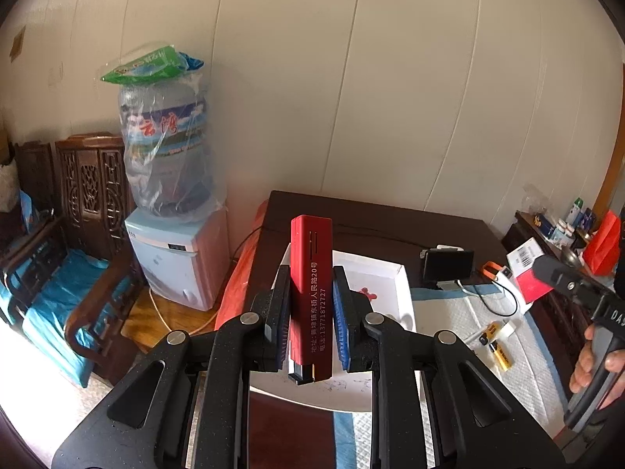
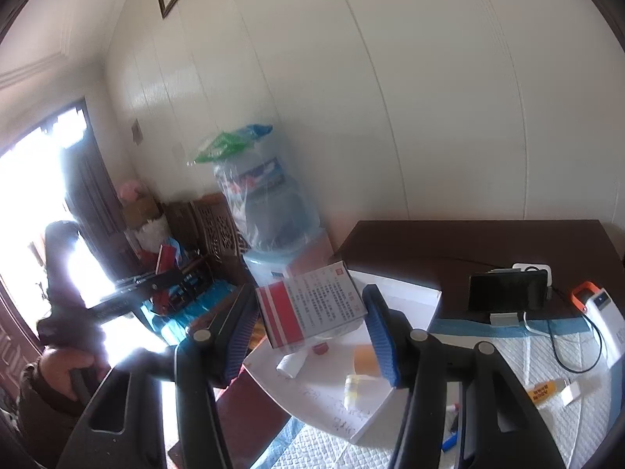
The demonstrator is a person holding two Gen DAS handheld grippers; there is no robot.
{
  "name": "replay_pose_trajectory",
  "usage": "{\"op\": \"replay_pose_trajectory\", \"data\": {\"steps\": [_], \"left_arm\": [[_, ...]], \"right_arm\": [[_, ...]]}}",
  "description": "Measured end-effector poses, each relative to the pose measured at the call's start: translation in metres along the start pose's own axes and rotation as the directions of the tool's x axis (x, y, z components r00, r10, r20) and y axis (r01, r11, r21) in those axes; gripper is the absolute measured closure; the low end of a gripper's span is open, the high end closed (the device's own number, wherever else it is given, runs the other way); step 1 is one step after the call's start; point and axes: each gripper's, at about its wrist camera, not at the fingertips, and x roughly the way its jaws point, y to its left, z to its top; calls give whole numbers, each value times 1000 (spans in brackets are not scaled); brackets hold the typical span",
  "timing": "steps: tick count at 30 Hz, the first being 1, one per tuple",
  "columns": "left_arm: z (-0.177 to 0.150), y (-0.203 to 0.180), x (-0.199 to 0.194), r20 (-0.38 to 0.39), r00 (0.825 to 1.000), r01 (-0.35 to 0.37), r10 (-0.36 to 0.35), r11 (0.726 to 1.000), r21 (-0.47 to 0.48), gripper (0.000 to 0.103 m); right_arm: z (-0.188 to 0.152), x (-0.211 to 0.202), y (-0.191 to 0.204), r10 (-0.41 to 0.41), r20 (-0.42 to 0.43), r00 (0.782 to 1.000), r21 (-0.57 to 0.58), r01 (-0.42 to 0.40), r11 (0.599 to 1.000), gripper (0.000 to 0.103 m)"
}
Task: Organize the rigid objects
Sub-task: 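Carry the red box and medicine box over the white tray with both tools, then lower and release the red box and medicine box into the white tray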
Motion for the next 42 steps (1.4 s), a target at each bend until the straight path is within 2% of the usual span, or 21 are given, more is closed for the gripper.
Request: {"op": "replay_pose_trajectory", "data": {"steps": [5, 8, 11, 14, 19, 24, 29, 31, 32, 33, 35, 36, 38, 42], "left_arm": [[-2, 16, 34, -46, 998, 39, -39, 999, -18, 85], [-7, 23, 60, -93, 993, 65, -69, 997, -38, 85], [-17, 27, 97, -165, 981, 95, -105, 993, -67, 85], [-29, 26, 126, -228, 964, 118, -136, 989, -88, 85], [-44, 19, 175, -319, 929, 164, -188, 981, -101, 85], [-47, 11, 207, -350, 910, 197, -222, 975, -105, 85], [-49, 8, 224, -335, 906, 222, -258, 965, -141, 85], [-52, 9, 229, -320, 912, 218, -257, 964, -151, 77], [-52, 10, 230, -311, 917, 209, -248, 966, -155, 52], [-53, 11, 230, -300, 926, 190, -230, 969, -156, 18], [-53, 16, 228, -263, 948, 142, -178, 978, -150, 0], [-51, 19, 223, -233, 962, 112, -144, 983, -145, 0], [-48, 26, 215, -204, 975, 62, -91, 988, -143, 0], [-40, 42, 198, -161, 985, 28, -58, 983, -181, 0]], "right_arm": [[-8, 34, 4, -23, -64, 998, -12, 22, 1000, 48], [-20, 61, 2, -35, -143, 989, -7, 35, 999, 48], [-39, 89, -2, -36, -240, 970, 3, 37, 999, 48], [-62, 120, -4, -29, -339, 940, 0, 31, 1000, 48], [-87, 159, -8, -39, -443, 895, -10, 39, 999, 49], [-97, 183, -11, -73, -481, 874, -62, 49, 997, 49], [-101, 194, -10, -107, -484, 869, -106, 63, 992, 48], [-101, 198, -10, -118, -480, 869, -122, 67, 990, 47], [-102, 199, -9, -120, -475, 872, -126, 68, 990, 47], [-101, 200, -9, -119, -470, 875, -124, 68, 990, 45], [-100, 201, -9, -108, -458, 883, -110, 64, 992, 23], [-100, 202, -9, -105, -452, 886, -107, 63, 992, 11], [-100, 199, -7, -126, -428, 895, -126, 80, 989, 10], [-98, 195, -3, -142, -410, 901, -138, 92, 986, 10]]}}
